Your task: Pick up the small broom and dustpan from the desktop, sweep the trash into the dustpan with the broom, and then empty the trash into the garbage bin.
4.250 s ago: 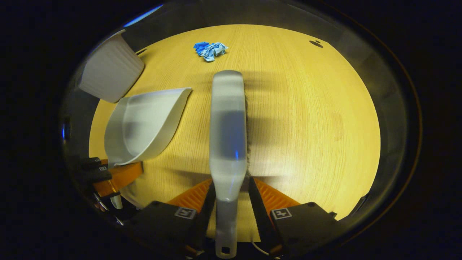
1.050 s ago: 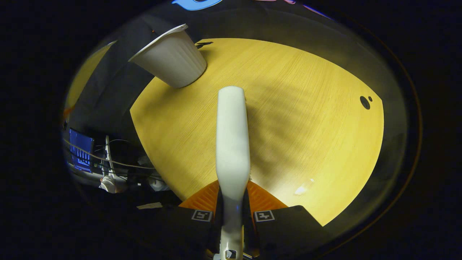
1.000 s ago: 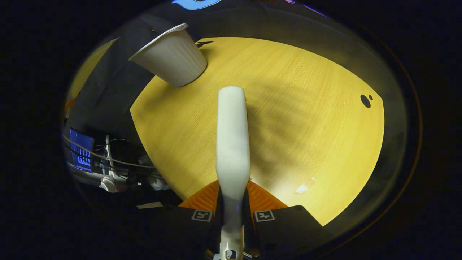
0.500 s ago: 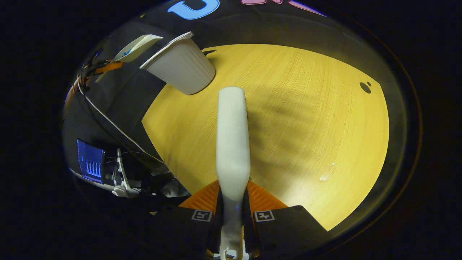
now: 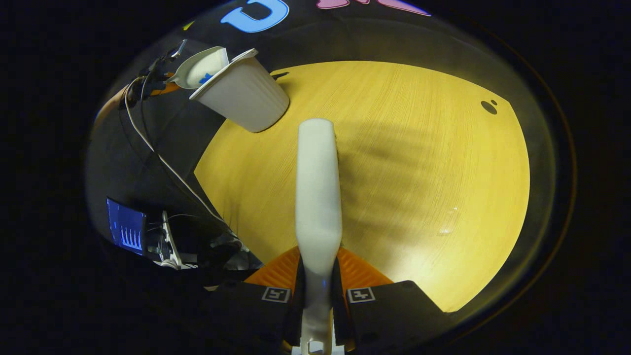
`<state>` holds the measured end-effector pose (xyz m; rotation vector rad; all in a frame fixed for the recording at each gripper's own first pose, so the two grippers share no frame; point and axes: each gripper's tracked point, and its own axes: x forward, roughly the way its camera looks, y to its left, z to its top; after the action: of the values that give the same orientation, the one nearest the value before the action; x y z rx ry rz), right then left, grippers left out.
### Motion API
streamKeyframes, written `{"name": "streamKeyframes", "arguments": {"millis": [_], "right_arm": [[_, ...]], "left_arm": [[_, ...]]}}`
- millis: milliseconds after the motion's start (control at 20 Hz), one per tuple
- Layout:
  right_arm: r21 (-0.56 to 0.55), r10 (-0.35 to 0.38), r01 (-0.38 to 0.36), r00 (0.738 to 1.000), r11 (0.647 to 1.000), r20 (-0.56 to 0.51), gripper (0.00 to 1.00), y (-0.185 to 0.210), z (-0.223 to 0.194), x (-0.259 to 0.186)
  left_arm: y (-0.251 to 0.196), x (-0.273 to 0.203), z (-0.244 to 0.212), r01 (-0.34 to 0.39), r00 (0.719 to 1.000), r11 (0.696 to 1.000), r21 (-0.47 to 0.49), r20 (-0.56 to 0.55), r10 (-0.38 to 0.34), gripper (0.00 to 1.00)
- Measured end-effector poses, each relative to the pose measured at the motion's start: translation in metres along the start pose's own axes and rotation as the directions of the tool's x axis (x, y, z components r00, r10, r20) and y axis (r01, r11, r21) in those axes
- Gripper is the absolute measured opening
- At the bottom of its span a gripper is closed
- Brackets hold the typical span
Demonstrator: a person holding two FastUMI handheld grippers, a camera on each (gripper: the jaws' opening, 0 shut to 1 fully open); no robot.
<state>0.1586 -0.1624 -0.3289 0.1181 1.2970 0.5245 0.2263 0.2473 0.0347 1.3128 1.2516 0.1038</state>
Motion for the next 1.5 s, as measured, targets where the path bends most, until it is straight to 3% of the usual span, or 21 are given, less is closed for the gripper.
{"name": "streamKeyframes", "arguments": {"millis": [100,150,300,400,450,500,600,700,800,850,900,1050,1150,1250,1300,1350,1450,1500], "right_arm": [[0.003,0.000,0.000,1.000,1.000,0.006,0.32,-0.001,0.000,0.002],[0.007,0.001,-0.001,1.000,1.000,0.009,0.28,-0.001,-0.002,0.001],[0.033,-0.003,0.003,1.000,0.999,0.011,0.28,-0.002,-0.004,0.002],[0.053,-0.024,0.023,1.000,0.998,0.019,0.24,-0.005,-0.004,0.000],[0.074,-0.042,0.039,0.999,0.996,0.029,0.28,-0.008,-0.005,-0.003],[0.093,-0.050,0.046,0.998,0.995,0.039,0.24,-0.006,-0.005,-0.004],[0.123,-0.074,0.066,0.995,0.990,0.061,0.28,-0.008,-0.003,-0.010],[0.125,-0.106,0.098,0.992,0.987,0.062,0.23,-0.011,-0.006,-0.016],[0.141,-0.143,0.132,0.988,0.981,0.067,0.27,-0.014,-0.008,-0.021],[0.156,-0.156,0.143,0.985,0.977,0.075,0.23,-0.015,-0.008,-0.023],[0.172,-0.167,0.151,0.982,0.973,0.084,0.28,-0.013,-0.008,-0.024],[0.214,-0.186,0.160,0.977,0.964,0.105,0.28,-0.009,-0.011,-0.022],[0.240,-0.192,0.165,0.977,0.957,0.094,0.32,-0.006,-0.017,-0.016],[0.267,-0.210,0.182,0.975,0.946,0.078,0.28,-0.003,-0.030,-0.006],[0.282,-0.220,0.193,0.973,0.940,0.066,0.24,-0.003,-0.036,-0.001],[0.291,-0.229,0.204,0.972,0.935,0.054,0.28,-0.004,-0.042,0.008],[0.290,-0.247,0.229,0.969,0.929,0.024,0.24,-0.004,-0.052,0.030],[0.283,-0.262,0.251,0.965,0.926,0.002,0.28,-0.005,-0.058,0.041]], "left_arm": [[-0.004,0.003,-0.007,-0.029,1.000,0.999,0.026,-0.006,0.029,0.29],[-0.008,0.004,-0.011,-0.022,1.000,1.000,0.008,-0.006,0.023,0.29],[-0.009,-0.003,-0.007,-0.019,0.999,0.999,-0.042,0.026,0.020,0.29],[-0.013,-0.009,-0.009,-0.010,0.995,0.992,-0.129,0.101,0.023,0.29],[-0.018,-0.003,-0.010,0.016,0.986,0.975,-0.221,0.163,0.021,0.29],[-0.024,-0.001,-0.010,0.044,0.977,0.958,-0.284,0.214,0.019,0.29],[-0.037,0.002,-0.003,0.101,0.950,0.924,-0.369,0.312,0.021,0.29],[-0.048,0.004,0.010,0.177,0.903,0.898,-0.403,0.428,0.014,0.29],[-0.073,0.005,0.024,0.281,0.850,0.867,-0.411,0.527,-0.026,0.28],[-0.090,0.009,0.035,0.341,0.820,0.844,-0.414,0.570,-0.053,0.29],[-0.109,0.012,0.045,0.405,0.787,0.819,-0.406,0.611,-0.087,0.29],[-0.171,-0.009,0.081,0.561,0.688,0.754,-0.342,0.699,-0.195,0.28],[-0.213,-0.010,0.101,0.606,0.666,0.725,-0.329,0.708,-0.235,0.28],[-0.258,0.001,0.116,0.651,0.658,0.674,-0.350,0.703,-0.270,0.29],[-0.275,0.007,0.125,0.679,0.653,0.633,-0.373,0.700,-0.287,0.29],[-0.290,0.013,0.142,0.712,0.644,0.581,-0.395,0.698,-0.314,0.29],[-0.329,0.026,0.177,0.772,0.616,0.466,-0.432,0.688,-0.383,0.29],[-0.344,0.034,0.195,0.787,0.608,0.421,-0.450,0.681,-0.409,0.29]]}}
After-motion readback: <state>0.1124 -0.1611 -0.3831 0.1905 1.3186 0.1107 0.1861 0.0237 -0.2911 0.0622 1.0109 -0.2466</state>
